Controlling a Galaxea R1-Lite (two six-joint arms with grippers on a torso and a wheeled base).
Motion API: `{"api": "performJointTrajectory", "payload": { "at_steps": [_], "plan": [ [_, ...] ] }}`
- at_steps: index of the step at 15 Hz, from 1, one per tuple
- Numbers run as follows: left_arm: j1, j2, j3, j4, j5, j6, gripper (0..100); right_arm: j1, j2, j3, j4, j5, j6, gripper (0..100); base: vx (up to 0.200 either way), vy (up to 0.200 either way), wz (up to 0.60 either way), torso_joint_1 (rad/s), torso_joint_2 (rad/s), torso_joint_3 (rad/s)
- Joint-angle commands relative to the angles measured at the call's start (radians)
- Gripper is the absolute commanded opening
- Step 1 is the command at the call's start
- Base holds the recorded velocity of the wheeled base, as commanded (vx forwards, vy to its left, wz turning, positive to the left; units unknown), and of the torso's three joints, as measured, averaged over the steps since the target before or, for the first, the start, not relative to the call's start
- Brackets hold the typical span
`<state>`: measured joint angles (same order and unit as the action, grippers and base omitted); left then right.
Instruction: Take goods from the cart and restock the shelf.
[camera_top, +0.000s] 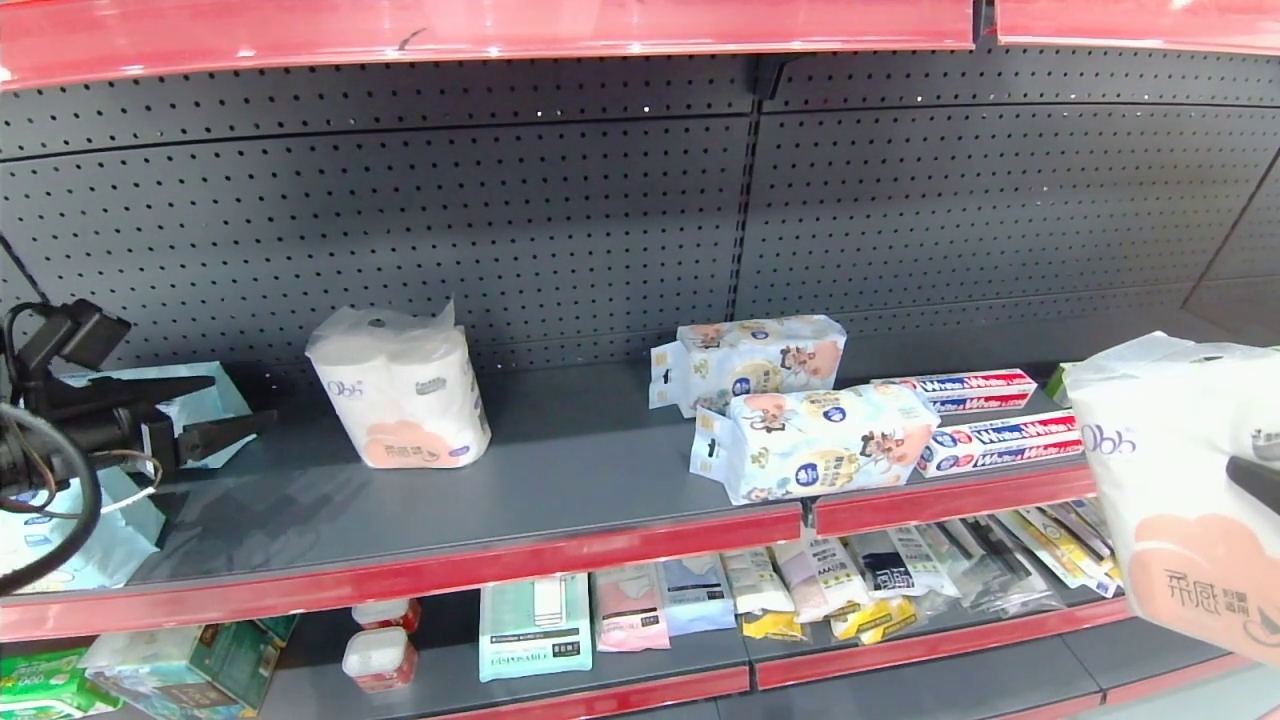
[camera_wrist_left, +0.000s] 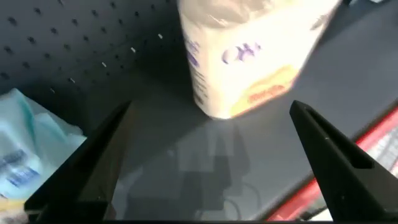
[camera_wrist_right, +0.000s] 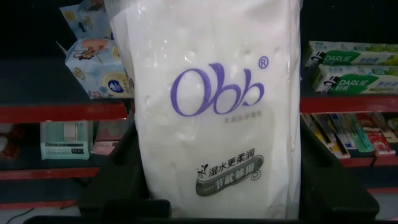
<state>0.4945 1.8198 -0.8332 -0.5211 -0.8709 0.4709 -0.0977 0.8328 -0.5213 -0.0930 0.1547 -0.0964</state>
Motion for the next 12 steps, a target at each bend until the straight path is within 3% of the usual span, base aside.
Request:
{"api": "performJointTrajectory", "payload": {
  "at_steps": [1,8,12],
  "plan": [
    [0.001,0.082,-0.086,0.000,-0.005,0.012,100,-0.002,0.014,0.000,-0.001,0.000,-0.002,0,0.000,0.000,0.00,0.000,0.00,0.000],
    [-0.017,0.185,-0.130,-0.002,-0.034,0.028,100,-0.004,0.028,0.000,-0.007,-0.001,-0.006,0,0.000,0.000,0.00,0.000,0.00,0.000],
    [-0.031,0.248,-0.238,0.012,-0.045,0.026,100,-0.004,0.028,0.000,-0.008,-0.003,-0.006,0,0.000,0.000,0.00,0.000,0.00,0.000]
  ]
}}
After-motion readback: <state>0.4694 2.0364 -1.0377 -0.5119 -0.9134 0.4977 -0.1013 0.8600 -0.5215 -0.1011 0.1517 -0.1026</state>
